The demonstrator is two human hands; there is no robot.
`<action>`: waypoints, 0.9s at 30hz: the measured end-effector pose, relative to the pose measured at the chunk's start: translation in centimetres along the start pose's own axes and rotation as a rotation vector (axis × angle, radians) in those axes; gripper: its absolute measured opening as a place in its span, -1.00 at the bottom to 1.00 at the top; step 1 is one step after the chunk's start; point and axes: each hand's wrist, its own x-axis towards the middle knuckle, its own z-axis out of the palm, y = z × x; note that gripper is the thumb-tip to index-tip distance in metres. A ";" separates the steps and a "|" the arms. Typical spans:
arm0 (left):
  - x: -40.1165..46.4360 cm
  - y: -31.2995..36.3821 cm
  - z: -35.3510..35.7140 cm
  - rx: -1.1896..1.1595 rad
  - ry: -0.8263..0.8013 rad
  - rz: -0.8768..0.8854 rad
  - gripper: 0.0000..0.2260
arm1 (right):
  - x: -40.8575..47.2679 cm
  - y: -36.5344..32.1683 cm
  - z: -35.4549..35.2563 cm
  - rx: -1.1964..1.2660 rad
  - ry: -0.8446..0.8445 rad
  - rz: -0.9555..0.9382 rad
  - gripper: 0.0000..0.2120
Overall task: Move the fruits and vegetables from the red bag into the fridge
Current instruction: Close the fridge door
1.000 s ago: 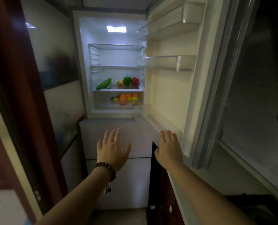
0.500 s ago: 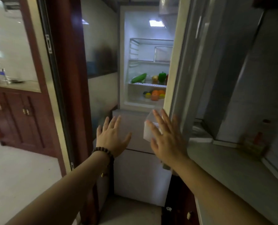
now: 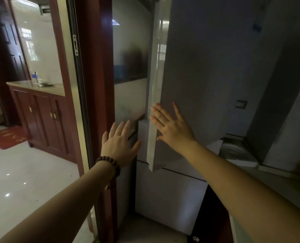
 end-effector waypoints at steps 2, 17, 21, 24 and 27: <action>1.2 -0.7 0.7 -0.003 0.006 -0.014 -0.31 | 2.5 -0.9 1.4 0.013 -0.001 0.017 -0.22; 16.8 -8.5 11.5 -0.039 -0.054 0.058 -0.29 | 23.2 -1.3 16.4 0.057 -0.007 0.003 -0.53; 21.3 -9.5 13.7 -0.031 -0.101 0.101 -0.29 | 28.0 -0.1 20.7 -0.020 -0.118 0.026 -0.56; 24.1 -9.8 15.6 -0.048 -0.160 0.123 -0.29 | 30.4 1.2 24.4 -0.067 -0.103 0.047 -0.55; 26.0 -10.0 17.2 -0.095 -0.182 0.144 -0.30 | 32.3 2.3 27.3 -0.135 -0.100 0.075 -0.53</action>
